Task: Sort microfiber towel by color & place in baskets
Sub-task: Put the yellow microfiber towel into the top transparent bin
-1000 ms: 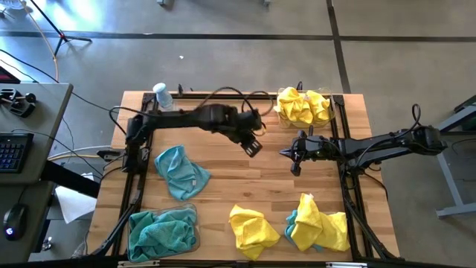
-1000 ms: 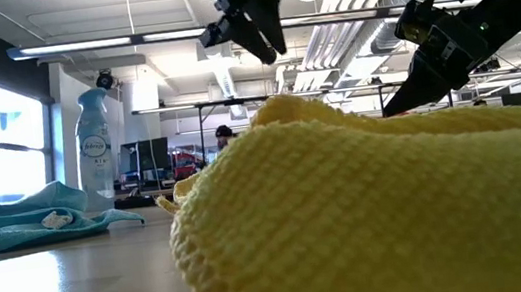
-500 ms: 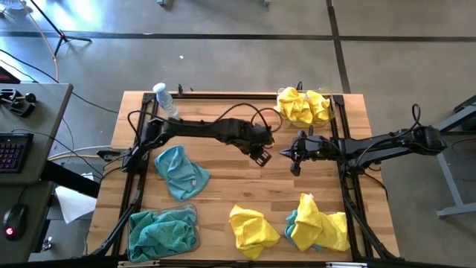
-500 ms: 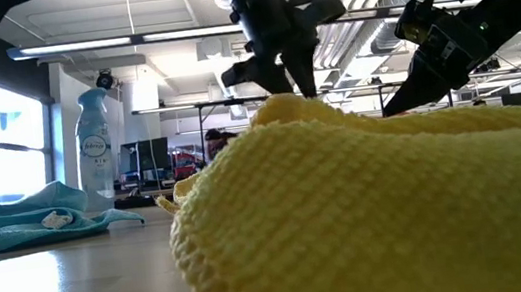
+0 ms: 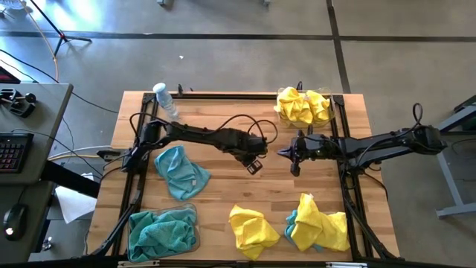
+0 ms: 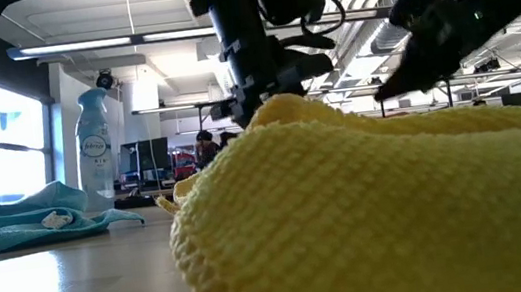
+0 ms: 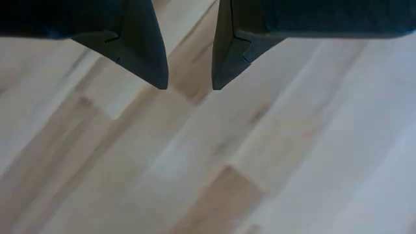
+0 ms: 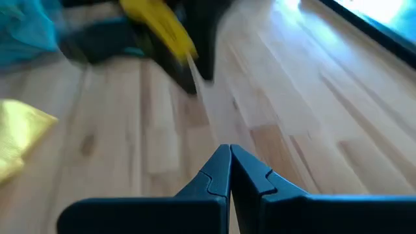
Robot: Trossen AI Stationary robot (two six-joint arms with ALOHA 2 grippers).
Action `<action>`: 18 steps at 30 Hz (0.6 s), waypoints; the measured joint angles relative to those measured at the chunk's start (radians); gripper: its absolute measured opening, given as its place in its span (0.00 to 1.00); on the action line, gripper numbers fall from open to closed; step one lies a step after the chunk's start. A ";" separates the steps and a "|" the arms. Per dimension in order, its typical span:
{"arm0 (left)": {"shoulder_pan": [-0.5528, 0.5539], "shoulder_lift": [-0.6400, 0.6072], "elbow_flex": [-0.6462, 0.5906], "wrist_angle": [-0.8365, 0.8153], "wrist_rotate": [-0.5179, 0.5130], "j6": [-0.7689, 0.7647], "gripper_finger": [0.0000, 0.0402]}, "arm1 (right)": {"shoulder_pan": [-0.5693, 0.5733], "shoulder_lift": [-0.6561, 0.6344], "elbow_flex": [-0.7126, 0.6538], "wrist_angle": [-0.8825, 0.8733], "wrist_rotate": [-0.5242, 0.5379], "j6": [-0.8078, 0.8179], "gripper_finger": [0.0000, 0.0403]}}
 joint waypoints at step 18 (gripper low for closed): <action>0.008 -0.578 -0.747 0.528 0.060 0.026 0.27 | 0.312 0.347 0.973 -1.419 0.148 0.921 0.01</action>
